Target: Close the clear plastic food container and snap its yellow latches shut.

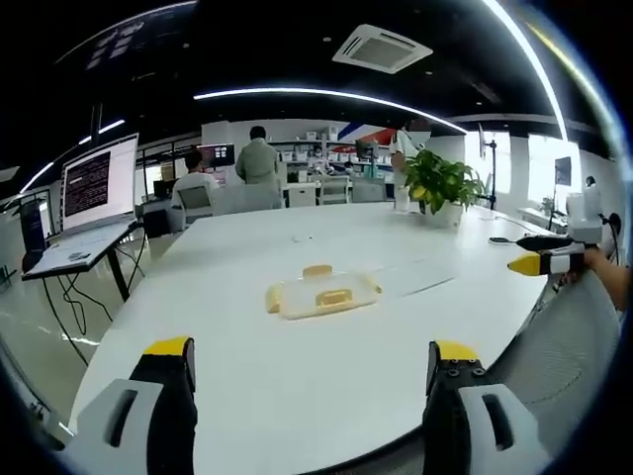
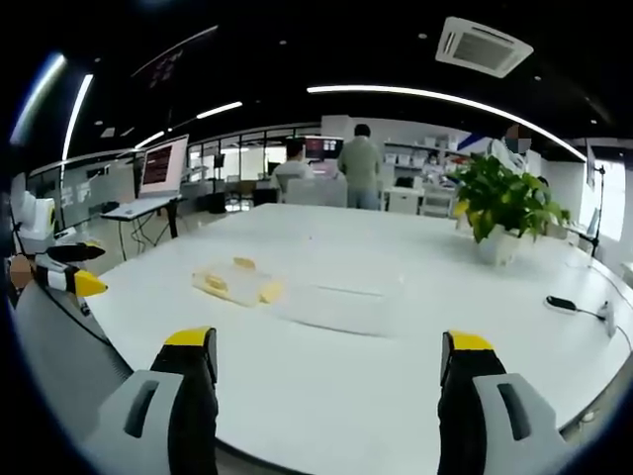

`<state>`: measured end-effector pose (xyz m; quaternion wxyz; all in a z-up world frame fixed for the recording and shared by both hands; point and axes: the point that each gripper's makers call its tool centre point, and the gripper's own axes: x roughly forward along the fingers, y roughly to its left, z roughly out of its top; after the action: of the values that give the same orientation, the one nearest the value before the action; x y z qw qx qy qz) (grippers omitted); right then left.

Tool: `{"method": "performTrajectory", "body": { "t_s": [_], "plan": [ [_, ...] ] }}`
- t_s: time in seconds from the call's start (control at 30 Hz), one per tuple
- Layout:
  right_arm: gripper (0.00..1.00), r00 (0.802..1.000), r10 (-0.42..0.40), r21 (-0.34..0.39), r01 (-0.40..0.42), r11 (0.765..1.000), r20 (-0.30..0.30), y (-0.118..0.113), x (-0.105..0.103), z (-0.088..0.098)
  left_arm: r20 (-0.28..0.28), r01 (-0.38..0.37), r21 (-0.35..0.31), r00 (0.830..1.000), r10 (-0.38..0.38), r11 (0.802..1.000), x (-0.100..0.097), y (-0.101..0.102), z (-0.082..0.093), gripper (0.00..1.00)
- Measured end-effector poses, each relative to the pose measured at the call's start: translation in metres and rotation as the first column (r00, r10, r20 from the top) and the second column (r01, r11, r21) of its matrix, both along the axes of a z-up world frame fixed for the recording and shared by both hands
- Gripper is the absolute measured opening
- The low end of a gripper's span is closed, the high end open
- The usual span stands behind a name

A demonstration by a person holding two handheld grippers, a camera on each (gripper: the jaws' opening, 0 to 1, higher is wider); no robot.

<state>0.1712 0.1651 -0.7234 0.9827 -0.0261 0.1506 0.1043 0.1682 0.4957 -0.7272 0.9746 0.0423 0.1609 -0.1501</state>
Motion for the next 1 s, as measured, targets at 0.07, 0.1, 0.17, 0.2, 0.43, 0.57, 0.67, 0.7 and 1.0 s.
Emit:
{"method": "performTrajectory", "body": {
  "t_s": [0.07,0.1,0.17,0.2,0.43,0.57,0.67,0.7,1.0],
  "plan": [
    [0.91,1.0,-0.002,0.001,0.002,1.0,0.001,-0.0003,0.0,0.0001,0.004,0.006,-0.002,1.0,-0.006,1.0,0.0001,-0.0007,0.0008,0.94],
    [0.91,1.0,-0.003,0.001,0.003,1.0,0.001,-0.0004,0.0,0.0002,0.005,0.007,-0.003,1.0,-0.007,1.0,0.0002,-0.0007,0.0009,0.93],
    [0.9,1.0,-0.005,0.002,0.005,1.0,0.001,-0.0009,-0.0001,0.0002,0.001,0.007,-0.001,1.0,-0.007,1.0,0.0002,-0.0005,0.0002,0.92],
    [0.9,1.0,-0.005,0.002,0.005,1.0,0.001,-0.001,0.0,0.0001,-0.003,0.007,0.0,1.0,-0.007,1.0,0.0001,-0.0005,-0.0004,0.92],
    [0.89,1.0,-0.014,-0.002,0.014,1.0,0.001,-0.0025,-0.0003,0.0002,-0.014,0.027,0.0,1.0,-0.027,1.0,-0.0008,-0.0032,-0.0021,0.9],
    [0.88,1.0,-0.015,-0.004,0.015,1.0,0.002,-0.0028,-0.0004,0.0003,-0.008,0.029,0.001,1.0,-0.029,1.0,-0.0006,-0.0033,-0.0014,0.9],
    [0.88,1.0,-0.013,-0.01,0.013,1.0,-0.002,-0.0029,-0.0005,-0.0005,-0.004,0.029,0.001,1.0,-0.029,1.0,-0.0004,-0.0033,-0.0009,0.9],
    [0.88,1.0,-0.013,-0.014,0.012,1.0,-0.004,-0.0029,-0.0006,-0.0009,-0.003,0.028,0.001,1.0,-0.028,1.0,-0.0003,-0.0032,-0.0008,0.9],
    [0.84,1.0,-0.005,-0.015,0.005,1.0,0.002,-0.0029,-0.0007,-0.0005,-0.016,0.037,0.004,0.999,-0.037,0.999,-0.001,-0.0041,-0.0034,0.88]
  ]
}}
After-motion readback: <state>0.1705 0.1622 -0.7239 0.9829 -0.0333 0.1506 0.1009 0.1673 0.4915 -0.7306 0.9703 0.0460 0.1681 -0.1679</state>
